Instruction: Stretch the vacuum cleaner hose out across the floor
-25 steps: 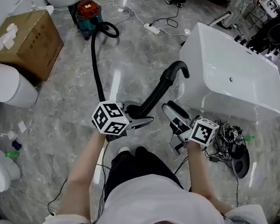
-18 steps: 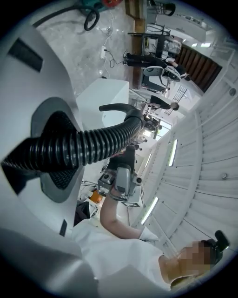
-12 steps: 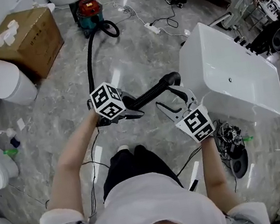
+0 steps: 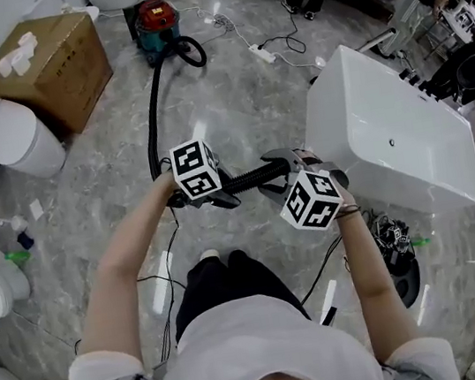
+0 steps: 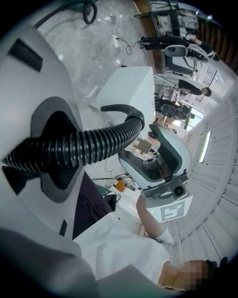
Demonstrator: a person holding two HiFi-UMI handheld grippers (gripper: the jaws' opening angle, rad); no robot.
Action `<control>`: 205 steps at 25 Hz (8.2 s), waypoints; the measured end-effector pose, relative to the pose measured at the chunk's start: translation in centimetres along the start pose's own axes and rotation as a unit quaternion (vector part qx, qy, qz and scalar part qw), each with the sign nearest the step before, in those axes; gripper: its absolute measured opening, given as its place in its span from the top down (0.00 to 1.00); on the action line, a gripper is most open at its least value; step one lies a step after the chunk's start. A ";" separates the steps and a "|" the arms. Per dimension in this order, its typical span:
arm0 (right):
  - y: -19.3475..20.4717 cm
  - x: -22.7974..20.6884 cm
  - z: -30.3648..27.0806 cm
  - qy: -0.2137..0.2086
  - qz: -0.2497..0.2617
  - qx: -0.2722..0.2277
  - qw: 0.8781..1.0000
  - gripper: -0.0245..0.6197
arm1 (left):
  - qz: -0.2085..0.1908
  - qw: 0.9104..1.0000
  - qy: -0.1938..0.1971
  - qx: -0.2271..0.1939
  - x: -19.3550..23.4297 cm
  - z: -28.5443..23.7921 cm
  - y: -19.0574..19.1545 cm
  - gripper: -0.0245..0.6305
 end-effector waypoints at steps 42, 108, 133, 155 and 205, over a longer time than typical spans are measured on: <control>-1.0 1.1 -4.2 -0.059 -0.049 -0.009 0.997 0.71 | -0.081 0.966 -0.219 -0.107 -0.9 3.9 -1.3 0.47; 9.3 3.5 -10.0 0.076 -0.918 -0.299 0.248 0.72 | 0.099 0.940 -0.069 -0.319 -11.2 1.2 5.5 0.43; 2.3 -1.5 -7.5 -0.051 -0.899 -0.406 0.156 0.72 | 0.245 0.716 -0.199 -0.623 -6.1 8.5 7.5 0.43; 1.0 1.4 -9.7 -0.138 -0.905 -0.396 0.075 0.72 | 0.226 0.720 -0.171 -0.634 -6.3 9.8 4.2 0.67; -2.2 -1.7 -4.9 -0.152 -0.731 -0.458 0.482 0.56 | 0.107 0.807 -0.474 -0.335 -2.7 12.0 5.3 0.73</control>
Point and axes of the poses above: the fingertips, and each gripper's own axes: z backward along the fingers, x to its left, y out of its underside, the point moved 7 cm from there along z, backward along the fingers, and after that the axes turned 8 degrees about z, right-handed, at the moved point
